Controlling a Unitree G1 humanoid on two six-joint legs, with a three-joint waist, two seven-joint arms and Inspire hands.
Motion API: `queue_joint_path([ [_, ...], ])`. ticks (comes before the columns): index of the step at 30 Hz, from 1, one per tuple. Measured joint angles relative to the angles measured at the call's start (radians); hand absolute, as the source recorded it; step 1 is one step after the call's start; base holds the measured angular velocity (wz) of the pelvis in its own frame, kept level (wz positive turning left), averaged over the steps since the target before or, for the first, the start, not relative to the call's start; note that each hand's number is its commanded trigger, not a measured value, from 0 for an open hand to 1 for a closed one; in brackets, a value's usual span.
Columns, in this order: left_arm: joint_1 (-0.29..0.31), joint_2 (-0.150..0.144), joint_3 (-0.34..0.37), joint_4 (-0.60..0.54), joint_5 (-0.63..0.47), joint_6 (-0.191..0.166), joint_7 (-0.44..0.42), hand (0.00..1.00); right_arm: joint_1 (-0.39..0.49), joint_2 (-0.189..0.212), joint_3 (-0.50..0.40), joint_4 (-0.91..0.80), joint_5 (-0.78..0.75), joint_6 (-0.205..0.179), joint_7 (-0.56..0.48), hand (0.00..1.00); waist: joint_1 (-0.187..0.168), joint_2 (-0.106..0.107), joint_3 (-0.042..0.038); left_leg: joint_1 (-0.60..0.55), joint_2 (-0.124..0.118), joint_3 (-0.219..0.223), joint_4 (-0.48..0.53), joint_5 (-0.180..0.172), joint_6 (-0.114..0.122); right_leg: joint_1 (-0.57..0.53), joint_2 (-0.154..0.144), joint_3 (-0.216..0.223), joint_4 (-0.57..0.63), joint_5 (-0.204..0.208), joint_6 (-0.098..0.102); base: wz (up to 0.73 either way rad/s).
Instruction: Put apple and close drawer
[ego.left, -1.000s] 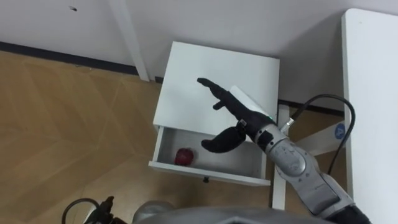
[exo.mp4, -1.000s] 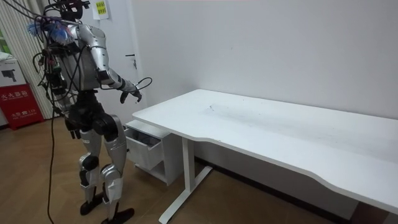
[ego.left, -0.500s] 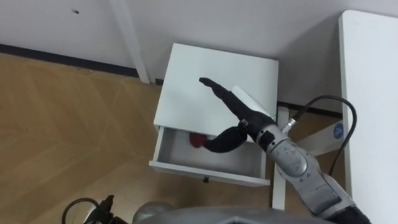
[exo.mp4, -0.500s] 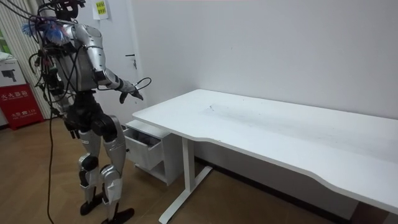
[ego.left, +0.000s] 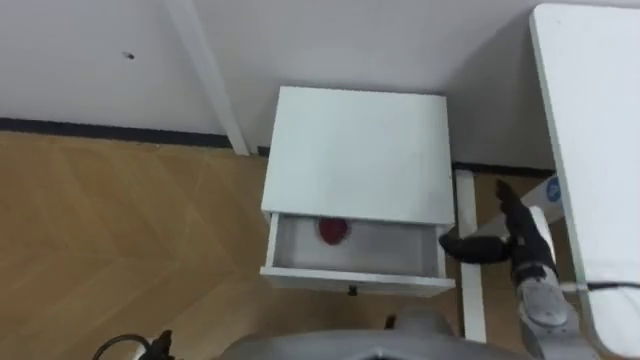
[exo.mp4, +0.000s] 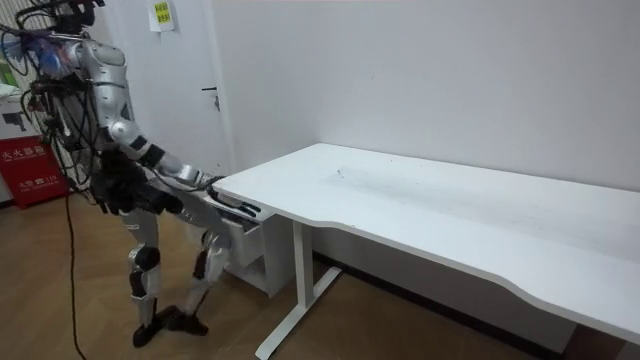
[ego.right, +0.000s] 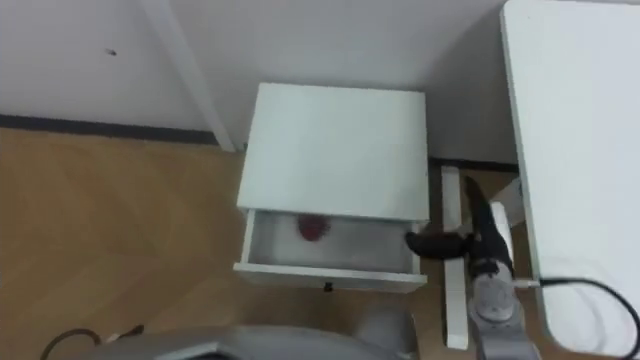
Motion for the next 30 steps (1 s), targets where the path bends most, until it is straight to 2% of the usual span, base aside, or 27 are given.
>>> queue_joint_path([
  [1, -0.016, 0.006, 0.008, 0.022, -0.013, 0.014, -0.001, 0.0, 0.022, 0.001, 0.005, 0.033, 0.03, -0.011, 0.001, 0.0, -0.016, 0.037, 0.0016, -0.02, 0.047, -0.025, 0.026, -0.01, 0.013, -0.129, 0.036, -0.047, 0.276, -0.097, -0.026, -0.36],
  [2, -0.024, 0.008, 0.008, 0.023, -0.015, 0.02, -0.001, 0.0, 0.035, 0.001, 0.006, 0.052, 0.04, -0.012, -0.001, 0.0, -0.026, 0.06, 0.0007, -0.025, 0.078, -0.038, 0.025, -0.008, 0.011, -0.179, 0.05, -0.072, 0.36, -0.128, -0.031, 0.15],
  [3, -0.032, 0.021, 0.011, 0.021, -0.019, 0.029, -0.002, 0.0, 0.054, 0.006, 0.015, 0.1, 0.041, -0.013, -0.009, 0.0, -0.03, 0.09, 0.0017, -0.035, 0.116, -0.047, 0.051, -0.006, 0.02, -0.257, 0.081, -0.089, 0.461, -0.157, -0.01, 0.24],
  [4, -0.034, 0.047, -0.003, 0.002, -0.03, 0.033, -0.003, 0.0, 0.052, 0.006, 0.038, 0.132, 0.041, -0.011, -0.015, 0.0, -0.04, 0.061, 0.0191, -0.06, 0.074, -0.025, 0.136, -0.004, 0.024, -0.298, 0.065, -0.054, 0.507, -0.207, 0.026, 0.2],
  [5, -0.028, 0.052, -0.005, -0.006, -0.028, 0.039, -0.001, 0.0, 0.051, -0.002, 0.042, 0.143, 0.044, -0.008, -0.012, 0.0, -0.045, 0.042, 0.0228, -0.071, 0.048, -0.017, 0.156, -0.028, 0.043, -0.3, 0.049, -0.038, 0.515, -0.233, 0.03, 0.24],
  [6, -0.025, 0.054, 0.015, -0.022, -0.021, 0.052, 0.003, 0.0, 0.047, -0.015, 0.042, 0.168, 0.061, 0.0, -0.009, 0.0, -0.049, 0.006, 0.0216, -0.111, 0.03, 0.002, 0.239, -0.097, 0.059, -0.278, 0.016, -0.009, 0.493, -0.267, 0.029, 0.24],
  [7, -0.002, 0.02, 0.03, -0.049, -0.013, 0.067, 0.005, 0.0, 0.033, -0.045, 0.041, 0.212, 0.07, 0.009, -0.01, 0.0, -0.049, 0.017, 0.011, -0.15, 0.026, -0.004, 0.29, -0.131, 0.076, -0.206, 0.01, -0.008, 0.388, -0.277, 0.015, 0.22],
  [8, 0.008, 0.004, 0.028, -0.061, -0.014, 0.07, 0.001, 0.0, 0.022, -0.056, 0.042, 0.239, 0.07, 0.016, -0.011, 0.0, -0.049, 0.027, 0.0038, -0.154, 0.024, -0.004, 0.285, -0.13, 0.075, -0.146, 0.008, -0.009, 0.297, -0.278, 0.018, 0.16],
  [9, 0.042, -0.014, 0.028, -0.066, -0.015, 0.071, -0.003, 0.0, 0.015, -0.065, 0.047, 0.285, 0.072, 0.028, -0.016, 0.0, -0.044, 0.024, -0.0021, -0.144, 0.009, -0.007, 0.247, -0.11, 0.058, 0.006, -0.005, -0.011, 0.056, -0.279, 0.035, 0.09],
  [10, 0.071, -0.009, 0.03, -0.067, -0.014, 0.073, -0.001, 0.0, 0.013, -0.055, 0.065, 0.317, 0.072, 0.044, -0.013, 0.0, -0.032, 0.004, -0.0049, -0.117, -0.024, -0.009, 0.195, -0.085, 0.056, 0.173, -0.02, -0.014, -0.219, -0.283, 0.049, 0.08],
  [11, 0.082, -0.004, 0.031, -0.069, -0.013, 0.077, 0.0, 0.0, 0.016, -0.051, 0.081, 0.333, 0.071, 0.047, -0.007, 0.0, -0.025, -0.012, -0.0068, -0.103, -0.041, -0.009, 0.17, -0.073, 0.057, 0.256, -0.027, -0.018, -0.36, -0.287, 0.054, 0.08],
  [12, 0.098, 0.0, 0.031, -0.086, -0.013, 0.088, 0.008, 0.0, 0.028, -0.045, 0.1, 0.351, 0.07, 0.058, 0.01, 0.0, -0.01, -0.031, -0.0071, -0.089, -0.063, -0.009, 0.127, -0.052, 0.06, 0.396, -0.033, -0.034, -0.619, -0.299, 0.059, 0.11],
  [13, 0.099, 0.0, 0.034, -0.093, -0.014, 0.091, 0.012, 0.0, 0.032, -0.042, 0.115, 0.373, 0.069, 0.065, 0.024, 0.0, 0.01, -0.049, -0.0147, -0.078, -0.082, -0.009, 0.08, -0.025, 0.058, 0.505, -0.028, -0.047, -0.835, -0.315, 0.062, 0.11],
  [14, 0.098, -0.001, 0.035, -0.097, -0.014, 0.091, 0.013, 0.0, 0.031, -0.04, 0.115, 0.382, 0.07, 0.068, 0.031, 0.0, 0.019, -0.049, -0.0184, -0.073, -0.089, -0.009, 0.055, -0.012, 0.057, 0.547, -0.024, -0.058, -0.927, -0.33, 0.056, 0.0],
  [15, 0.093, -0.003, 0.036, -0.105, -0.015, 0.09, 0.015, 0.0, 0.03, -0.036, 0.115, 0.391, 0.069, 0.07, 0.034, 0.0, 0.04, -0.057, -0.0172, -0.06, -0.095, -0.007, 0.01, 0.017, 0.056, 0.615, -0.017, -0.063, -1.088, -0.329, 0.052, 0.0],
  [16, 0.088, 0.001, 0.044, -0.114, -0.015, 0.087, 0.03, 0.0, 0.02, -0.029, 0.115, 0.403, 0.066, 0.07, 0.043, 0.0, 0.047, -0.069, -0.0217, -0.051, -0.105, -0.01, -0.027, 0.037, 0.052, 0.673, -0.015, -0.076, -1.212, -0.32, 0.052, 0.0],
  [17, 0.083, 0.004, 0.053, -0.117, -0.015, 0.086, 0.035, 0.0, 0.01, -0.025, 0.115, 0.416, 0.068, 0.07, 0.05, 0.0, 0.05, -0.077, -0.0228, -0.047, -0.109, -0.01, -0.038, 0.042, 0.049, 0.698, -0.015, -0.083, -1.26, -0.318, 0.052, 0.03],
  [18, 0.07, 0.008, 0.064, -0.116, -0.015, 0.086, 0.047, 0.0, -0.008, -0.019, 0.114, 0.44, 0.072, 0.077, 0.067, 0.0, 0.057, -0.095, -0.0207, -0.038, -0.112, -0.01, -0.047, 0.046, 0.044, 0.736, -0.008, -0.103, -1.327, -0.313, 0.056, 0.0],
  [20, 0.051, 0.008, 0.072, -0.114, -0.015, 0.085, 0.053, 0.0, -0.033, -0.016, 0.113, 0.467, 0.072, 0.086, 0.088, 0.0, 0.062, -0.103, -0.0167, -0.026, -0.11, -0.011, -0.053, 0.048, 0.035, 0.766, -0.001, -0.113, -1.366, -0.31, 0.058, 0.02],
  [24, 0.036, -0.021, 0.074, -0.115, -0.015, 0.074, 0.052, 0.0, -0.044, -0.014, 0.112, 0.47, 0.074, 0.093, 0.124, 0.0, 0.063, -0.096, -0.0184, -0.003, -0.101, -0.016, -0.07, 0.049, 0.017, 0.786, 0.012, -0.126, -1.376, -0.31, 0.058, 0.0],
  [30, 0.044, -0.04, 0.08, -0.096, -0.014, 0.095, 0.045, 0.0, -0.044, 0.006, 0.112, 0.522, 0.073, 0.151, 0.183, 0.0, 0.062, -0.088, -0.0163, 0.023, -0.099, -0.017, -0.098, 0.054, 0.007, 0.799, 0.016, -0.126, -1.375, -0.317, 0.047, 0.0],
])
